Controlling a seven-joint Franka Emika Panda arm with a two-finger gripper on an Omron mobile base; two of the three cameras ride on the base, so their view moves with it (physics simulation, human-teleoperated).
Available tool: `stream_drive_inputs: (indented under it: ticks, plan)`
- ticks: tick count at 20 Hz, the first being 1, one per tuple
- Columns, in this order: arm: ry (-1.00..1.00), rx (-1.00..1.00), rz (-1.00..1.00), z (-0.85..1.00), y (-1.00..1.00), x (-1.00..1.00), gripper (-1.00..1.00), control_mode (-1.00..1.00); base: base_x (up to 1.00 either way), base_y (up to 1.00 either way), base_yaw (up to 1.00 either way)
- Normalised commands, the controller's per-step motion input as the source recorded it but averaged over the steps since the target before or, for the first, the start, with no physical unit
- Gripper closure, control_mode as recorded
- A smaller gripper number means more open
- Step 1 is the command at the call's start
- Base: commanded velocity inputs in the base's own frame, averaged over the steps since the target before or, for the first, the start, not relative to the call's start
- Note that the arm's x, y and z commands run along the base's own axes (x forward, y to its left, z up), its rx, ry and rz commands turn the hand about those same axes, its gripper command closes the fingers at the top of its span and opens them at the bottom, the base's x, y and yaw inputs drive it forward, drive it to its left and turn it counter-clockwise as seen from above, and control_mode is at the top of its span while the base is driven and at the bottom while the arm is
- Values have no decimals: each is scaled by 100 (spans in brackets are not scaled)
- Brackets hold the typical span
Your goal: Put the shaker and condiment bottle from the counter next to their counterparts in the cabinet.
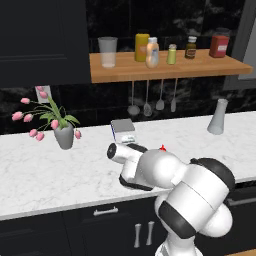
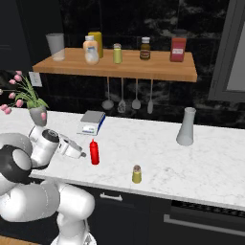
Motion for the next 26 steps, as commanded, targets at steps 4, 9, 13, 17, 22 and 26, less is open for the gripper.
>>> stream_drive_inputs:
  ticks: [4, 9, 13, 17, 22, 26]
  plan:
    - [0, -18, -21, 0, 1, 4, -100, -100, 0, 0, 0]
    - [-1, -2, -14, 0, 0, 0, -100, -100, 0, 0, 0]
    - [-2, 0, -4, 12, -4, -1, -100, -100, 0, 0, 0]
    - [0, 0, -3, 11, -15, -13, -100, -100, 0, 0, 0]
    - [0, 0, -5, 14, -34, -26, -100, -100, 0, 0, 0]
    - [0, 0, -3, 6, -32, -19, -100, -100, 0, 0, 0]
